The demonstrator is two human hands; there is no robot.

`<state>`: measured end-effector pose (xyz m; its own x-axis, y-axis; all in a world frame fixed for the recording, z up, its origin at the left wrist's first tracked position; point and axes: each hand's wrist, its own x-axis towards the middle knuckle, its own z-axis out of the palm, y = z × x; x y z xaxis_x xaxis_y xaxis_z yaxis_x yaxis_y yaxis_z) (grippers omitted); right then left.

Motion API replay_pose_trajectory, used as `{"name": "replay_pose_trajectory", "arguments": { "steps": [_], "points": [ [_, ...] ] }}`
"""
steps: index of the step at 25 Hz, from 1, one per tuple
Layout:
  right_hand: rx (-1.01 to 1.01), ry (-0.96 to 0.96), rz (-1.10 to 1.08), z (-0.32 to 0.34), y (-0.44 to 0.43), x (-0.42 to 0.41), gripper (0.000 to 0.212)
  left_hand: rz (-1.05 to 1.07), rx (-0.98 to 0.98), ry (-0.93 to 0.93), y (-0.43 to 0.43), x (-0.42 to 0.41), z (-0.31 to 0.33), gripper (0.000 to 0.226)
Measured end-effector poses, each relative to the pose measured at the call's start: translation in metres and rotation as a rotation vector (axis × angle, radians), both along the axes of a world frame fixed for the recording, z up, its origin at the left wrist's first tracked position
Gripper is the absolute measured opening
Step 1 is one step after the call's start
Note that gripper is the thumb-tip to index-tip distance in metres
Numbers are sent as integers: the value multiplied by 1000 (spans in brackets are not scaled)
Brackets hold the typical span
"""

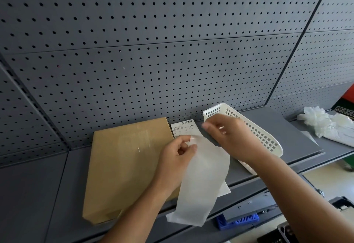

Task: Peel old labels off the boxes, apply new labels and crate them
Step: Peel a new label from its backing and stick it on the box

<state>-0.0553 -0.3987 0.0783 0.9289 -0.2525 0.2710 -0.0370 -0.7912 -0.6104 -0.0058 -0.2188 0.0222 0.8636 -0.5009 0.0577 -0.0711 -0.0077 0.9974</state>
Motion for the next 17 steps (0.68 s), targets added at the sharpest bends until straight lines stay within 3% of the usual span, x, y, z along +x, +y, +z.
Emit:
{"name": "replay_pose_trajectory", "arguments": {
  "steps": [4,10,13,17],
  "points": [
    [-27,108,118,-10,3,-6,39,12,-17,-8,-2,1,6,12],
    [182,194,72,2,-1,-1,15,-52,23,-67,-3,2,5,14],
    [309,188,-9,8,-6,3,18,-58,105,-119,-3,5,1,19],
    [235,101,-121,14,-16,14,16,-94,310,-205,0,3,-2,18]
  ]
}}
